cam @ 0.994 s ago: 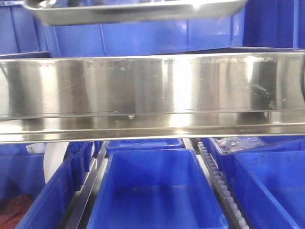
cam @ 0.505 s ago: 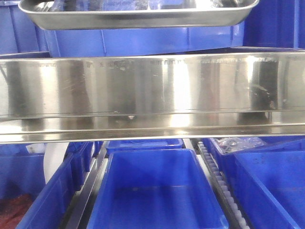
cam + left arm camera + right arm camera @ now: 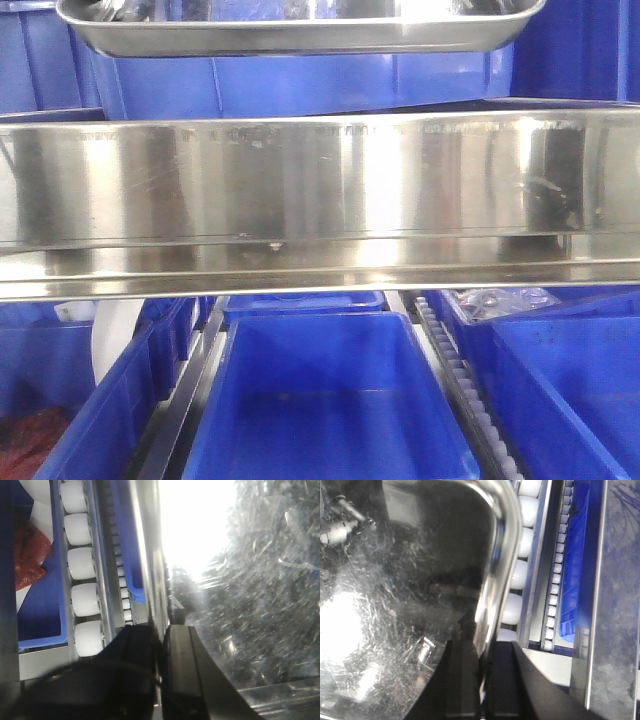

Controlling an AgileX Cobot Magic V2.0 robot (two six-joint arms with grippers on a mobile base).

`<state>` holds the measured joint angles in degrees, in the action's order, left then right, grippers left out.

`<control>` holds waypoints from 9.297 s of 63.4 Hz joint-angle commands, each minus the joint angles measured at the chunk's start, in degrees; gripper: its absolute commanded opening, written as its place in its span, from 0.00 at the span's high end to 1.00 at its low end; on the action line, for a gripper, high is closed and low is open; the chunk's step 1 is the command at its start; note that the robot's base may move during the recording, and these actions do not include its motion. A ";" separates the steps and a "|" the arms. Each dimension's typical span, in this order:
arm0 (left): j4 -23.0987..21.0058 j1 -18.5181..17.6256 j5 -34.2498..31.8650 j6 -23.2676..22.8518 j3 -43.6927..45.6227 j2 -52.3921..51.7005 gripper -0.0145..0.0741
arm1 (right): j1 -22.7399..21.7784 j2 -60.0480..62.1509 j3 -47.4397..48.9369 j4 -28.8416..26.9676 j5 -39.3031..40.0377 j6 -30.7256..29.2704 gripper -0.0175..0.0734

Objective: Stack silver trays without gaps

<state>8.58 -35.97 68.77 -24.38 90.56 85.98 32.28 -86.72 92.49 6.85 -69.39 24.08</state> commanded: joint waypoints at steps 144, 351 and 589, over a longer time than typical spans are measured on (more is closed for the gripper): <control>-2.67 -0.21 5.88 4.84 15.79 6.40 0.88 | 0.17 2.64 1.77 1.30 4.71 1.47 0.74; 0.41 -1.98 4.50 4.91 1.70 -3.99 0.88 | 0.84 6.86 1.67 0.09 -0.87 3.35 0.74; -0.96 -1.98 4.50 4.91 1.70 -3.99 0.89 | 0.84 6.86 1.67 0.09 -0.87 3.35 0.74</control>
<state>7.99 -37.30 71.47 -21.05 90.82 84.05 33.09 -82.10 92.27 5.79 -72.16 28.43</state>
